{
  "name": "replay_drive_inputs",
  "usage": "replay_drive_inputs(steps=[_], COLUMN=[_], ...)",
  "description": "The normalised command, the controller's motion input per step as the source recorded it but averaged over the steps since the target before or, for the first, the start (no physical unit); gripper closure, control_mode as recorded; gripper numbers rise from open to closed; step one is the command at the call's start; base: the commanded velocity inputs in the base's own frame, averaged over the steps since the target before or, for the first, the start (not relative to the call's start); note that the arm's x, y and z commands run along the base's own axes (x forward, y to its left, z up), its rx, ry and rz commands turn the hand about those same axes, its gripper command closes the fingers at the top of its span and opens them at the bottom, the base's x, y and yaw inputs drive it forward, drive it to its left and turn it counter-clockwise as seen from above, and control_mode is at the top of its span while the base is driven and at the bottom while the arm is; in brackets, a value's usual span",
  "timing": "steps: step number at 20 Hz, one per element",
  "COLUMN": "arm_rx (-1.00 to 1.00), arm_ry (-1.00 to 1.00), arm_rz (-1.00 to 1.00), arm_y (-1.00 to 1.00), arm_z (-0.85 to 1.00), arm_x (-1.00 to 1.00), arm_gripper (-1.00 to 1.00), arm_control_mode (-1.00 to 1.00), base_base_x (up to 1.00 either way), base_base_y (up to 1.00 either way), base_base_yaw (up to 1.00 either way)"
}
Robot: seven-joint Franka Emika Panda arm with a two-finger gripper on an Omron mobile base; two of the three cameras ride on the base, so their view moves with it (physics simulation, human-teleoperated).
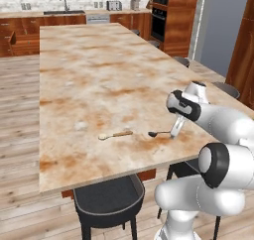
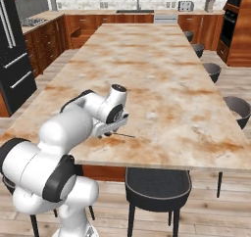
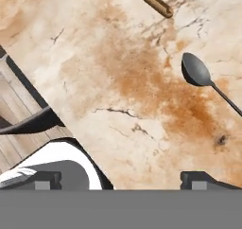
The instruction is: Pick up the metallic utensils from the counter and place them in the open drawer. Make sure not to pick up any wooden utensils.
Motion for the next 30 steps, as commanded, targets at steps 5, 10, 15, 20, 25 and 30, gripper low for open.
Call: replay_drive_inputs(steps=[5, 10, 15, 20, 25, 30], arm_rx=[0.0, 0.0, 0.0, 0.0, 0.0, 0.0], arm_ry=[-0.37, -0.32, 0.0, 0.0, 0.0, 0.0], arm_rz=[0.4, 0.34, 0.33, 0.42, 0.17, 0.0], arm_y=[-0.2, -0.11, -0.08, -0.07, 0.0, 0.02], arm_z=[-0.01, -0.2, -0.44, -0.25, -0.24, -0.13], arm_x=[0.6, 0.36, 0.3, 0.45, 0.38, 0.21], arm_gripper=[-1.0, -1.0, -1.0, -1.0, -1.0, -1.0], arm_control_mode=[-1.0, -1.0, -1.0, -1.0, -1.0, -1.0], base_base_x=[0.0, 0.0, 0.0, 0.0, 0.0, 0.0], base_base_y=[0.0, 0.0, 0.0, 0.0, 0.0, 0.0], base_base_yaw=[0.0, 0.0, 0.0, 0.0, 0.0, 0.0])
